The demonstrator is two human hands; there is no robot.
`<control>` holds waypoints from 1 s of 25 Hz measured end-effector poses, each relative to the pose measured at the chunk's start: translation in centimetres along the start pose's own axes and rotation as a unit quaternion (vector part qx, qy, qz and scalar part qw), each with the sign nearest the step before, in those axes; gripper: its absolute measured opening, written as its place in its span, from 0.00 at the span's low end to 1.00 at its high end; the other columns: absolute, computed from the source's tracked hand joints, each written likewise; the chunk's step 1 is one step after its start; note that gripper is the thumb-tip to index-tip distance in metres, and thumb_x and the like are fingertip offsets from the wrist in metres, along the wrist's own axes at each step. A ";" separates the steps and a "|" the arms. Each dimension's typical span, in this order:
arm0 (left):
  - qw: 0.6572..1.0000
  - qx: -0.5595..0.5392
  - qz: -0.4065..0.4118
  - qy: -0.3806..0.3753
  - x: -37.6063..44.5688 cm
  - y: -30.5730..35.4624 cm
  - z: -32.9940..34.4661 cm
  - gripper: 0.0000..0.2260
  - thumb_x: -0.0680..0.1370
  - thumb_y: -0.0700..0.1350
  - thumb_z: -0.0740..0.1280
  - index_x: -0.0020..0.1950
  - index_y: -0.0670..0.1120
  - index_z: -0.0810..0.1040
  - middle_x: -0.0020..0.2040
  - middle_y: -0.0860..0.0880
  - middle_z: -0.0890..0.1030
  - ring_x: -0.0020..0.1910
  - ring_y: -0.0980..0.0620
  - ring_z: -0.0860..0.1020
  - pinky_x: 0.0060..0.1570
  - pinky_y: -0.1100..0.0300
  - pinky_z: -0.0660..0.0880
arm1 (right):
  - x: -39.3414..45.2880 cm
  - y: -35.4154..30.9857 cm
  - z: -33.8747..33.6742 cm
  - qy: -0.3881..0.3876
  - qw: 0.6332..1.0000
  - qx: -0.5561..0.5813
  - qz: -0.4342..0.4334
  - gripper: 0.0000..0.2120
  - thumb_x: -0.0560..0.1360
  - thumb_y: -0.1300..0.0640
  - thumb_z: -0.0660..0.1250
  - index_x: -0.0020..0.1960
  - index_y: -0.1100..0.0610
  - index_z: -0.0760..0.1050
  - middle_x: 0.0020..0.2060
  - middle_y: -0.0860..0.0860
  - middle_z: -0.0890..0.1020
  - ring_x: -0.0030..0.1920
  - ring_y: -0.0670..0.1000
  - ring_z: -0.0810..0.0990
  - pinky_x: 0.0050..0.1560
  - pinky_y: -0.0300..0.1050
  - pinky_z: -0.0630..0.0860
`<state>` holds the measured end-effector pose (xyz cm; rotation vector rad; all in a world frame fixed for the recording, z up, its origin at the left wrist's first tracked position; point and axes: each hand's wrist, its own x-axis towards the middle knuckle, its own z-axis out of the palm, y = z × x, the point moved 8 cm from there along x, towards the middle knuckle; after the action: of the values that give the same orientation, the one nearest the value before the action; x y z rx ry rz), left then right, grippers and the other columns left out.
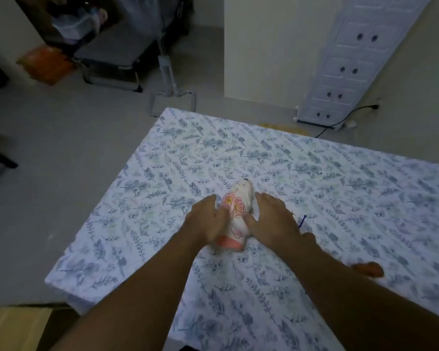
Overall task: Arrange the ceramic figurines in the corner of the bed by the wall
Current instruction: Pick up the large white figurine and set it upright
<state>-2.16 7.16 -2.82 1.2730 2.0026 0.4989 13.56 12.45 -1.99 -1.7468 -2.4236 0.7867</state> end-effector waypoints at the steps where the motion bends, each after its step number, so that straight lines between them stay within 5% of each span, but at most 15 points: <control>1: 0.998 -0.054 -0.003 -0.012 1.1 -0.4 0.3 0.17 0.84 0.56 0.58 0.66 0.47 0.74 0.58 0.50 0.75 0.60 0.49 0.74 0.59 0.54 0.70 | 1.3 0.0 1.1 0.002 0.999 0.046 0.017 0.23 0.76 0.43 0.64 0.64 0.56 0.70 0.57 0.53 0.77 0.61 0.57 0.74 0.58 0.55 0.75; 5: 0.980 -0.180 -0.027 -0.078 4.0 -1.5 2.5 0.10 0.86 0.51 0.57 0.60 0.52 0.77 0.55 0.57 0.79 0.56 0.53 0.77 0.54 0.65 0.70 | 3.7 -0.3 4.4 -0.039 0.983 0.148 0.105 0.30 0.76 0.41 0.59 0.72 0.56 0.64 0.61 0.55 0.76 0.62 0.57 0.76 0.60 0.59 0.77; 9: 0.970 -0.225 -0.035 -0.082 5.6 -2.1 2.7 0.10 0.85 0.48 0.59 0.59 0.48 0.78 0.51 0.53 0.83 0.48 0.55 0.82 0.45 0.68 0.75 | 4.6 0.1 6.3 -0.049 0.964 0.220 0.138 0.36 0.71 0.34 0.59 0.73 0.51 0.63 0.64 0.54 0.76 0.62 0.57 0.77 0.61 0.61 0.77; 11: 0.970 -0.212 -0.049 -0.111 5.8 -2.7 2.9 0.14 0.84 0.52 0.61 0.67 0.48 0.76 0.58 0.53 0.82 0.52 0.58 0.81 0.50 0.69 0.75 | 4.1 0.0 5.8 -0.044 0.951 0.265 0.153 0.33 0.74 0.37 0.63 0.74 0.48 0.63 0.64 0.51 0.77 0.61 0.54 0.78 0.61 0.57 0.78; 14: 0.968 -0.206 -0.064 -0.128 6.0 -2.9 2.6 0.22 0.83 0.53 0.63 0.76 0.47 0.70 0.68 0.47 0.78 0.62 0.51 0.79 0.62 0.58 0.74 | 3.3 -0.1 5.4 -0.048 0.936 0.311 0.154 0.30 0.79 0.49 0.66 0.78 0.50 0.60 0.58 0.47 0.76 0.56 0.49 0.78 0.54 0.45 0.76; 17: 0.961 -0.241 -0.065 -0.118 4.8 -2.8 1.7 0.24 0.83 0.50 0.66 0.79 0.48 0.66 0.69 0.46 0.77 0.60 0.52 0.77 0.57 0.60 0.74 | 3.0 -0.5 4.9 -0.037 0.931 0.341 0.125 0.30 0.77 0.54 0.71 0.75 0.47 0.63 0.57 0.46 0.80 0.52 0.47 0.82 0.48 0.44 0.79; 20: 0.953 -0.287 -0.058 -0.076 3.3 -3.8 0.3 0.29 0.80 0.50 0.71 0.79 0.54 0.65 0.70 0.48 0.76 0.62 0.50 0.79 0.56 0.58 0.79 | 2.6 -0.9 4.9 -0.044 0.917 0.384 0.102 0.31 0.72 0.57 0.76 0.70 0.43 0.68 0.53 0.47 0.85 0.49 0.47 0.86 0.48 0.53 0.84; 25: 0.949 -0.314 -0.001 -0.010 0.8 -4.1 -2.4 0.33 0.76 0.43 0.75 0.78 0.55 0.66 0.64 0.55 0.75 0.55 0.58 0.81 0.43 0.67 0.81 | 1.9 -2.9 4.1 -0.032 0.925 0.377 0.039 0.46 0.66 0.58 0.80 0.76 0.42 0.60 0.62 0.50 0.77 0.56 0.50 0.83 0.46 0.54 0.85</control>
<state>-6.70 6.21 -4.12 0.8676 1.6246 1.0196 9.01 12.00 -4.77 -1.4944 -1.6984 1.5365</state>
